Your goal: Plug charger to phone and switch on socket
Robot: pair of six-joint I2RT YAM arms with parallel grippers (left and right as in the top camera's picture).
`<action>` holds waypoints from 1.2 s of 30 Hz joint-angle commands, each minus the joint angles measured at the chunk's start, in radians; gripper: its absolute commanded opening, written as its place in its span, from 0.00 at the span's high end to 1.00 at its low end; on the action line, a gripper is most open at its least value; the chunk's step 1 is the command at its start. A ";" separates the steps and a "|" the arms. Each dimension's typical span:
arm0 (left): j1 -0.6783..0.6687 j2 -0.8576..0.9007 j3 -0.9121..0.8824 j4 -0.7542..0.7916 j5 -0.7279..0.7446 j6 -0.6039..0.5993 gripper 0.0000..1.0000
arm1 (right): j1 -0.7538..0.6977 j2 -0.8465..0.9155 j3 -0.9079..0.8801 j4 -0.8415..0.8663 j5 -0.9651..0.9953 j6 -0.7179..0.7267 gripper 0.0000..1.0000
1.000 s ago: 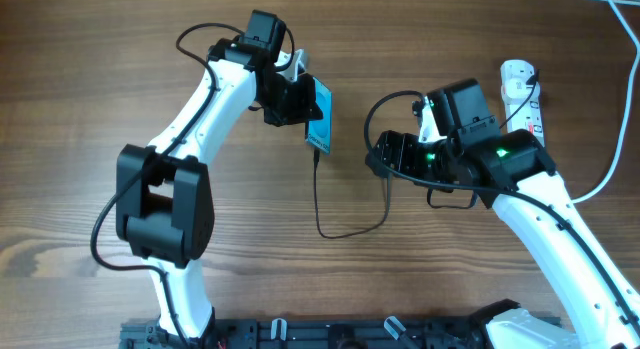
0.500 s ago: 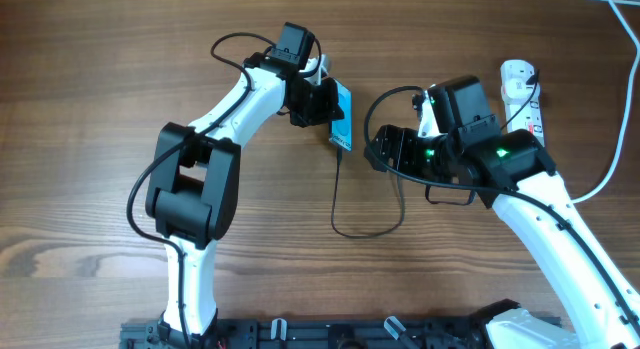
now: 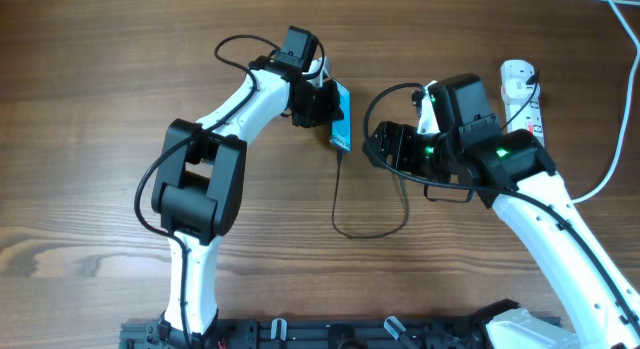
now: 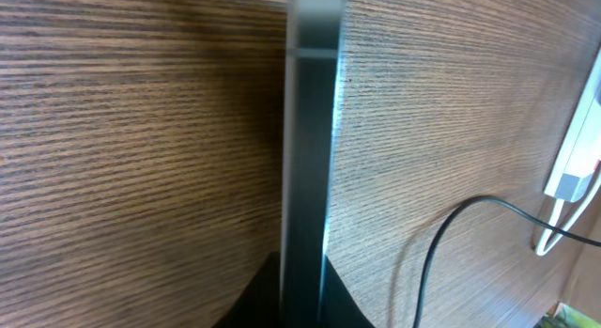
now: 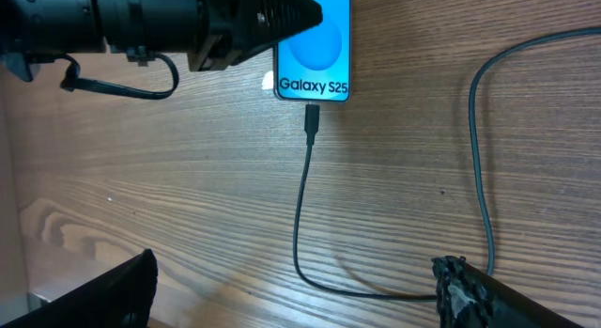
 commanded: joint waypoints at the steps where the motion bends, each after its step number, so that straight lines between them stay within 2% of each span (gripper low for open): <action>1: -0.009 0.039 0.000 -0.005 -0.016 -0.007 0.76 | -0.002 0.006 0.012 0.005 0.019 -0.018 0.04; 5: -0.013 0.039 0.000 -0.018 -0.083 -0.006 0.67 | -0.002 0.007 0.012 0.005 0.020 -0.017 0.04; 8: -0.013 0.039 0.000 -0.031 -0.116 -0.006 0.49 | -0.002 0.006 0.012 0.002 0.024 -0.019 0.04; 10: -0.014 0.039 0.000 -0.070 -0.208 -0.006 0.36 | -0.002 0.007 0.012 -0.015 0.024 -0.018 0.04; 11: -0.013 0.039 0.000 -0.094 -0.253 -0.006 0.36 | -0.002 0.006 0.012 -0.021 0.024 -0.018 0.00; 13: -0.011 0.039 0.001 -0.128 -0.290 0.002 0.00 | -0.002 0.007 0.012 -0.033 0.024 -0.021 0.00; 17: 0.032 -0.053 0.004 -0.217 -0.291 0.009 0.00 | -0.002 0.007 0.012 -0.077 0.069 -0.020 0.01; 22: 0.135 -0.489 0.005 -0.256 -0.319 0.031 0.00 | -0.015 0.006 0.016 -0.109 0.088 -0.047 0.01; 24: 0.185 -0.688 0.005 -0.260 -0.397 0.031 0.00 | -0.062 0.006 0.048 -0.153 0.088 -0.069 0.01; 27: 0.261 -0.933 0.005 -0.278 -0.539 0.031 0.00 | -0.192 0.010 0.132 -0.274 0.153 -0.098 0.00; 30: 0.285 -1.061 0.005 -0.341 -0.544 0.031 0.00 | -0.407 0.067 0.264 -0.405 0.205 -0.136 0.01; 34: 0.285 -1.094 0.005 -0.440 -0.544 0.031 0.00 | -0.615 0.090 0.287 -0.331 0.393 -0.116 0.00; 36: 0.285 -1.091 0.004 -0.498 -0.544 0.031 0.00 | -0.708 0.097 0.287 -0.277 0.474 0.015 0.00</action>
